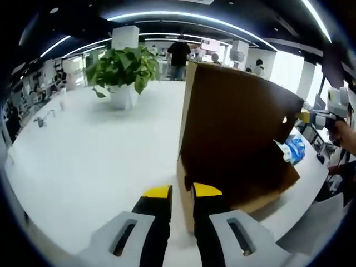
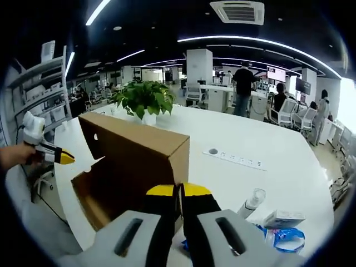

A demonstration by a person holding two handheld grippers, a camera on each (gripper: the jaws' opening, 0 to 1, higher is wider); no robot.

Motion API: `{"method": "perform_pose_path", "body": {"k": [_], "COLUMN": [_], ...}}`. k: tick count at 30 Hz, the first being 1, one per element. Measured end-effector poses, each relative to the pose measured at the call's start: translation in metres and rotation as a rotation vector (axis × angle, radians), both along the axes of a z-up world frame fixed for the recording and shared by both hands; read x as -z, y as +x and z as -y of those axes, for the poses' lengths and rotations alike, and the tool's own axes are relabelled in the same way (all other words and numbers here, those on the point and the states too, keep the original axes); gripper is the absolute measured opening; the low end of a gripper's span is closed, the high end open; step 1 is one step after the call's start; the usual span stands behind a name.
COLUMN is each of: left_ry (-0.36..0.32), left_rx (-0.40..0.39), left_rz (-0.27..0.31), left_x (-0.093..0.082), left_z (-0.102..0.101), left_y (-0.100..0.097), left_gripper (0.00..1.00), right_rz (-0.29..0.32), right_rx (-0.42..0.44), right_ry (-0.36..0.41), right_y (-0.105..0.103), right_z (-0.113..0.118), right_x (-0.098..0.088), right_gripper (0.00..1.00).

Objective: Operate the shoe box by opening the lid, removing the specified soft item, and placing it in the target area until the item is outside and the box remains undamaged.

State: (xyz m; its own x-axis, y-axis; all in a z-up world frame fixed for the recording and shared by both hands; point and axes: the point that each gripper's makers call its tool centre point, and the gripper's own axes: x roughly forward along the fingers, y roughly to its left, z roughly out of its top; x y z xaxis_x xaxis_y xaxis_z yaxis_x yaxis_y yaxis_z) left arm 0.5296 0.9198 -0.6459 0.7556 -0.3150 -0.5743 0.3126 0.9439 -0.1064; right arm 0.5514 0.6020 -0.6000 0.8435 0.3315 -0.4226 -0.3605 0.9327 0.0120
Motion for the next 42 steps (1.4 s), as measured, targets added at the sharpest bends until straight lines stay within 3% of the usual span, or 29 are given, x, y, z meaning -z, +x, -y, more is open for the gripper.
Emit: {"method": "perform_pose_path", "body": {"k": [5,15,29,42], "left_ry": [0.012,0.018,0.043,0.032], "left_rx": [0.022,0.058,0.139,0.172], "left_rz": [0.079,0.156,0.201,0.175], "left_x": [-0.023,-0.051,-0.053,-0.041], "left_z": [0.004,0.011,0.019,0.020], "left_y": [0.009,0.023,0.024,0.006], "left_gripper": [0.12,0.12,0.09,0.09], "right_rz": [0.003,0.007,0.015,0.021], "right_rx": [-0.004,-0.015,-0.036,-0.106], "right_ry": [-0.004,-0.016,-0.026,-0.053], "right_y": [-0.006,-0.016,-0.029,-0.048], "right_z": [-0.001,-0.003,-0.006,-0.013], "right_x": [0.002,0.006,0.014,0.026], "right_gripper": [0.01,0.02,0.02,0.07]}}
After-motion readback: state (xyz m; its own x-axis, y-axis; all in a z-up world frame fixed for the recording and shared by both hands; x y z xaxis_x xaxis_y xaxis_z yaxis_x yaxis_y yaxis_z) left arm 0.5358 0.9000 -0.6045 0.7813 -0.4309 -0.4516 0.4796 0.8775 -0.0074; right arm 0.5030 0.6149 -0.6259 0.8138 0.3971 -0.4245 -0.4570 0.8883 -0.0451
